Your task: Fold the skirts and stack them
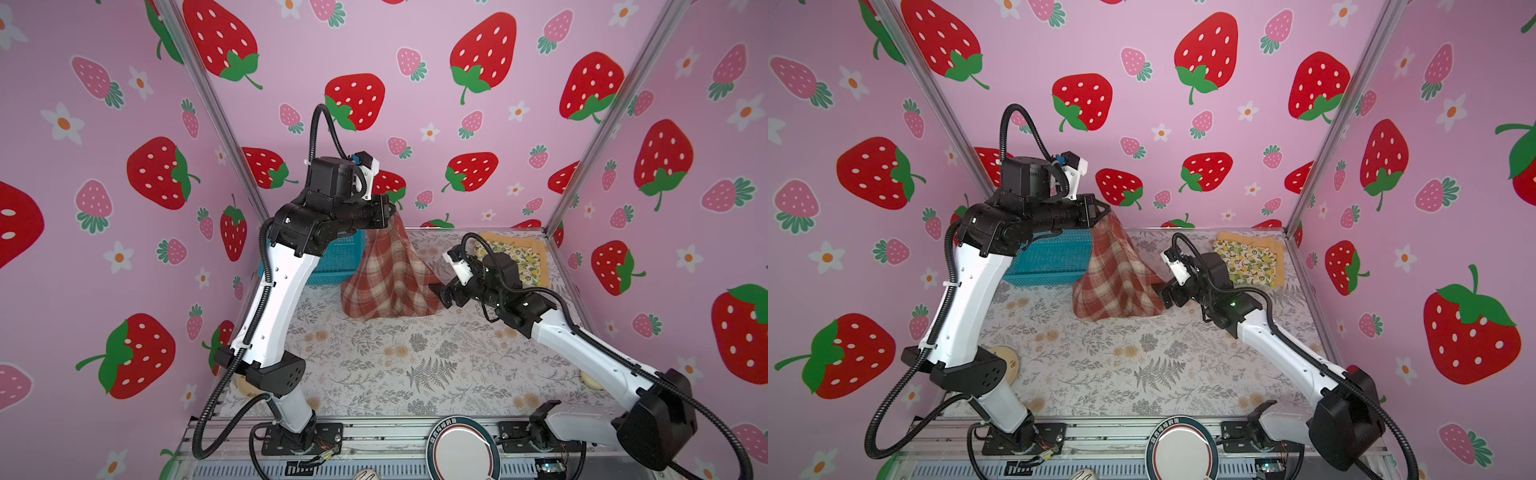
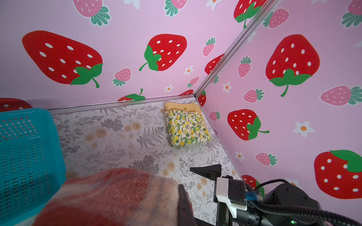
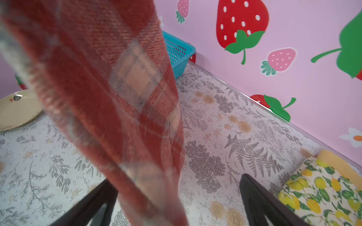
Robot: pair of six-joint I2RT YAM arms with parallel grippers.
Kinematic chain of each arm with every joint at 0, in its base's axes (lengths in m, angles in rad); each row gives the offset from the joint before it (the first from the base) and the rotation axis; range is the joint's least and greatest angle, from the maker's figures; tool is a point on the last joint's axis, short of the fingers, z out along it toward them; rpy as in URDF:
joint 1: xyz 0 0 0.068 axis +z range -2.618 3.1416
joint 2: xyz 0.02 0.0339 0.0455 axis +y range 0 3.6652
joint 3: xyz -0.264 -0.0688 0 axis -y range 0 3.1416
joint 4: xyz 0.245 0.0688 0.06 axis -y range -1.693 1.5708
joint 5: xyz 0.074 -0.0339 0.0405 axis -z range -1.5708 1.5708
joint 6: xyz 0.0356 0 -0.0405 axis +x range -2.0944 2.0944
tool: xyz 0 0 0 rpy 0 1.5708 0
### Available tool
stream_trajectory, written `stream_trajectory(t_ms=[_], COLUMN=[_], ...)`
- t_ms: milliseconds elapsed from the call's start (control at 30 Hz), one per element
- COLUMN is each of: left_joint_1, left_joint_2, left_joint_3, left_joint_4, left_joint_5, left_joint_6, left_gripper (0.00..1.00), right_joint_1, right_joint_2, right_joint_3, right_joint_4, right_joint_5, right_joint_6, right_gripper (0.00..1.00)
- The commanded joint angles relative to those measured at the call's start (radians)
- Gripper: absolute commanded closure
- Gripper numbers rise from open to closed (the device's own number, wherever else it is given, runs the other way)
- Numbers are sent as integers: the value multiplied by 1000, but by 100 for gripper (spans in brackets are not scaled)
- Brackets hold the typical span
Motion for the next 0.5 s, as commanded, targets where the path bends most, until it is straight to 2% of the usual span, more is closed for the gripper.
stream_trajectory(t_ms=[0,133,233,467], left_joint_1=[12,26,41,54], left_joint_2=[-22,-22,-13,-5], left_joint_3=[-11,-7,2,2], left_joint_4=[52,57,54,64], left_joint_5=[10,20,30,43], left_joint_6=[13,5,-2,-14], left_gripper=[100,100,100,100], right_joint_1=[41,72,94,100], right_joint_2=[46,48,-4,-51], right_joint_3=[-7,-43,-101,-153], right_joint_4=[34,59,94,97], right_joint_5=[-16,1,18,63], right_joint_6=[-79,-75,-59,-45], right_gripper=[0,4,0,0])
